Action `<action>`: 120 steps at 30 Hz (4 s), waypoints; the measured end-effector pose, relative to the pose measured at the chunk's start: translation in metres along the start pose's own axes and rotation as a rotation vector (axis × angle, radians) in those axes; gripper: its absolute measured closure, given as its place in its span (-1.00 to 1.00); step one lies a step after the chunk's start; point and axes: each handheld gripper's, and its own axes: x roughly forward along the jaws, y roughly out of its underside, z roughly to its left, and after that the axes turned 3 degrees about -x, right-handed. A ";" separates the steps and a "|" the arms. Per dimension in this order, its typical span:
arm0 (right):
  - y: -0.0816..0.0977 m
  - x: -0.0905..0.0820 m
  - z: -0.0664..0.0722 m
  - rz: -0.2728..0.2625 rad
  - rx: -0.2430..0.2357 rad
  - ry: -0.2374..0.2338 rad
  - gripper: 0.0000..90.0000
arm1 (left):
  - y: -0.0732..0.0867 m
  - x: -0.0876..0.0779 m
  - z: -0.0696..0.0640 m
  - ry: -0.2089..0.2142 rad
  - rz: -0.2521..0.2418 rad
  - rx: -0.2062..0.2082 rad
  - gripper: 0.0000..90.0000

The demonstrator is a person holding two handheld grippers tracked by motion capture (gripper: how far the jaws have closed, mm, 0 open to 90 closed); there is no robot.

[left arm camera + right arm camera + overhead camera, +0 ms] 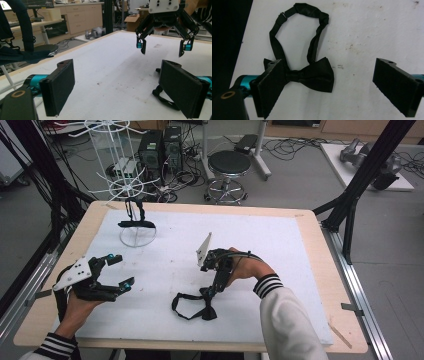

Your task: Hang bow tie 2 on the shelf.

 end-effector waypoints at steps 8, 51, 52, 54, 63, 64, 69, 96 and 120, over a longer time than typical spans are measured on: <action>-0.003 0.014 -0.003 0.048 -0.012 -0.038 -0.63 | 0.000 0.001 -0.001 0.008 0.001 0.002 -0.69; 0.002 0.035 -0.007 0.119 0.011 -0.157 0.01 | 0.001 0.005 -0.002 0.008 0.011 0.004 -0.68; 0.003 0.034 -0.007 0.122 0.014 -0.156 0.03 | 0.001 0.005 -0.002 0.009 0.008 0.004 -0.68; 0.003 0.034 -0.008 0.119 0.017 -0.159 0.07 | 0.001 0.006 -0.003 0.010 0.008 0.003 -0.68; 0.003 0.033 -0.009 0.133 0.012 -0.151 0.57 | 0.000 0.006 -0.004 0.012 0.011 0.010 -0.68; 0.002 0.033 -0.009 0.141 0.003 -0.140 0.79 | 0.000 0.006 -0.004 0.011 0.011 0.008 -0.68; 0.003 0.039 -0.007 0.187 -0.020 -0.145 0.99 | 0.000 0.006 -0.004 0.011 0.007 0.008 -0.68; 0.005 0.019 -0.002 0.075 -0.015 -0.088 0.59 | 0.000 0.008 -0.005 0.013 0.012 0.008 -0.68; 0.002 0.028 0.007 0.085 -0.026 -0.186 -0.39 | -0.001 0.008 -0.005 0.015 0.010 0.013 -0.68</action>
